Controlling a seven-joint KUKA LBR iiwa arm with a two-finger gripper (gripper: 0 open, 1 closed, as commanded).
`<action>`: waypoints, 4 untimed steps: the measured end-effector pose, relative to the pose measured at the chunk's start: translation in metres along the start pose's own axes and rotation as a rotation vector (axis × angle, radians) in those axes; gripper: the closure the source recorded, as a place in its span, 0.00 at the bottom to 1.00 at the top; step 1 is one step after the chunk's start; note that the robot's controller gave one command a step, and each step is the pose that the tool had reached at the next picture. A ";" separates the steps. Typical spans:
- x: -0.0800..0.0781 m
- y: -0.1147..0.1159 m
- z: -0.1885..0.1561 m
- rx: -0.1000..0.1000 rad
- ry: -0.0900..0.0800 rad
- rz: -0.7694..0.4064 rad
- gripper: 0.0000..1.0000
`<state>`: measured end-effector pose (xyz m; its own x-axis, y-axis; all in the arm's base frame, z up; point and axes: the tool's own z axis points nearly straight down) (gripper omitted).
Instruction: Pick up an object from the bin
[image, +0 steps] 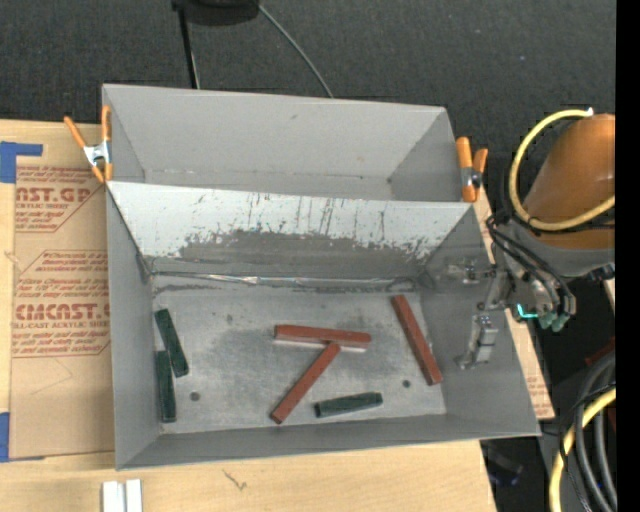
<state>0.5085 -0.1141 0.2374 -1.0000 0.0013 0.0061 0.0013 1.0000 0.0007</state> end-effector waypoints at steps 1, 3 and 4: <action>-0.002 0.001 -0.004 0.001 -0.008 -0.002 0.00; -0.023 0.022 0.084 -0.001 -0.007 0.157 0.00; -0.036 0.051 0.090 0.001 -0.008 0.246 0.00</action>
Offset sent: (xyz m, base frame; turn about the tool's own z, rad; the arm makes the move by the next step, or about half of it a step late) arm 0.0338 0.1346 -0.1674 -0.1555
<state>0.5439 -0.0629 0.1472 -0.9696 0.2449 -0.0015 0.2449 0.9696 -0.0012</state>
